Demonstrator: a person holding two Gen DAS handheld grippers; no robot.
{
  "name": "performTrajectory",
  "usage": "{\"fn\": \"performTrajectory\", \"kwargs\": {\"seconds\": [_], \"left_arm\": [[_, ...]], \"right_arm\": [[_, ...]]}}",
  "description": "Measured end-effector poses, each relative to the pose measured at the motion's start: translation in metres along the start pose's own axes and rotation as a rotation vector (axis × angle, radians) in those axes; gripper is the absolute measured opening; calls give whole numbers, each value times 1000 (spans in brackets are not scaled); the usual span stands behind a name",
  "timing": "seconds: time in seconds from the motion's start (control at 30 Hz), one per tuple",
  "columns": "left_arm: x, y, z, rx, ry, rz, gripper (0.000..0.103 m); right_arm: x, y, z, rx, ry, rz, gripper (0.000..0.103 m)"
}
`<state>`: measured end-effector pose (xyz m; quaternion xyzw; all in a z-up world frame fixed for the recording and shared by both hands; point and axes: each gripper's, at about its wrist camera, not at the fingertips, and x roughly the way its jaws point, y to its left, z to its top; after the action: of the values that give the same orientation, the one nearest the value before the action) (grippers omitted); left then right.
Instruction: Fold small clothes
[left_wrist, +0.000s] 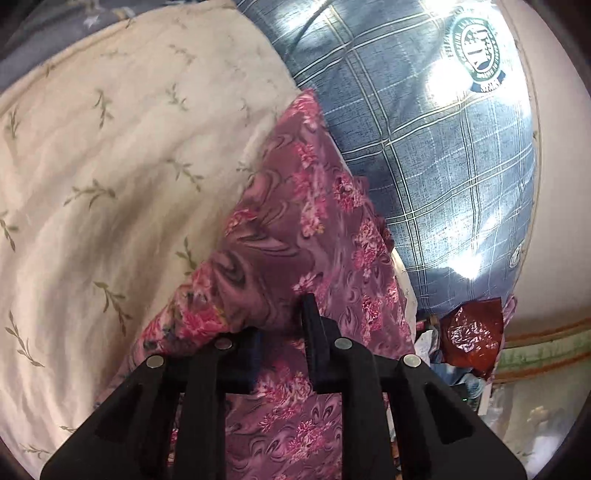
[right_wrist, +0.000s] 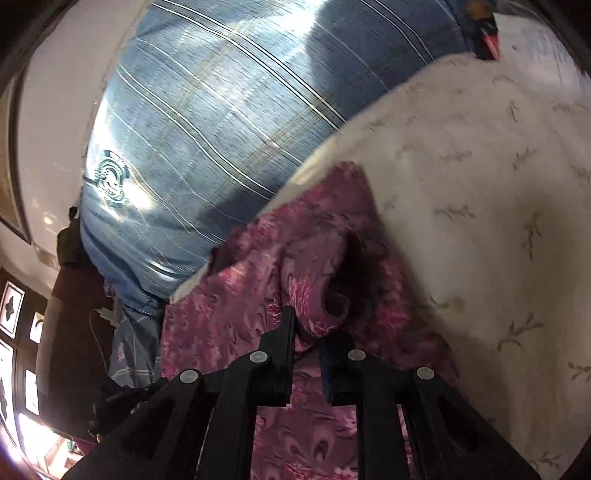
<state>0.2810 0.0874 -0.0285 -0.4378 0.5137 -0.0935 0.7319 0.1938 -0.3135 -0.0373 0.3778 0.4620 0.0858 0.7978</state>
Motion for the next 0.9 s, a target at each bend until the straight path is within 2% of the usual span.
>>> {"fn": "performTrajectory", "kwargs": {"seconds": [0.03,0.07,0.1,0.13,0.17,0.2,0.23,0.27,0.33,0.37,0.43,0.5,0.57,0.6,0.63,0.67,0.73,0.8,0.83,0.87,0.9], "left_arm": [[-2,0,-1,7,-7,0,16],[-3,0,-1,17,-10,2,16],[-2,-2,-2,25,-9,5,16],[-1,-3,-2,27,-7,6,17],[0,-4,-2,28,-6,5,17],[1,-5,-1,31,-4,9,17],[2,-6,-1,34,-7,10,17],[3,-8,0,37,-11,4,17],[-3,-12,2,58,-32,2,17],[-4,-13,3,67,-42,30,17],[1,-6,5,58,-33,62,17],[9,5,6,21,-1,63,16],[10,7,3,25,12,60,15],[8,5,1,39,23,68,15],[4,3,-1,64,42,77,15],[0,1,-4,89,60,85,15],[-18,-7,-15,152,79,84,16],[-33,-21,-22,201,67,43,16],[-41,-32,-25,237,48,22,16],[-46,-43,-25,270,21,17,21],[-48,-58,-24,326,-20,21,34]], "right_arm": [[0,-3,-1,17,2,15,16],[-2,-5,-1,32,-8,17,26],[-4,-5,0,39,-25,9,46],[-4,-5,3,40,-43,14,53],[-3,-4,6,42,-54,19,55],[-2,-1,10,38,-66,8,51],[-6,5,14,17,-74,7,41],[-9,13,18,-19,-89,16,7],[-26,38,26,-100,-162,51,9],[-33,45,28,-130,-195,63,9],[-36,51,30,-173,-215,39,9],[-22,44,30,-197,-176,-40,9],[4,19,25,-169,-77,-168,9],[11,5,21,-141,-40,-180,11],[6,0,17,-120,-62,-146,10],[-1,-2,16,-99,-83,-139,15],[-15,0,16,-83,-101,-165,19],[-37,8,17,-91,-184,-181,19],[-49,15,18,-108,-241,-163,19],[-54,25,20,-133,-276,-139,19],[-55,35,20,-154,-283,-126,21]]}}
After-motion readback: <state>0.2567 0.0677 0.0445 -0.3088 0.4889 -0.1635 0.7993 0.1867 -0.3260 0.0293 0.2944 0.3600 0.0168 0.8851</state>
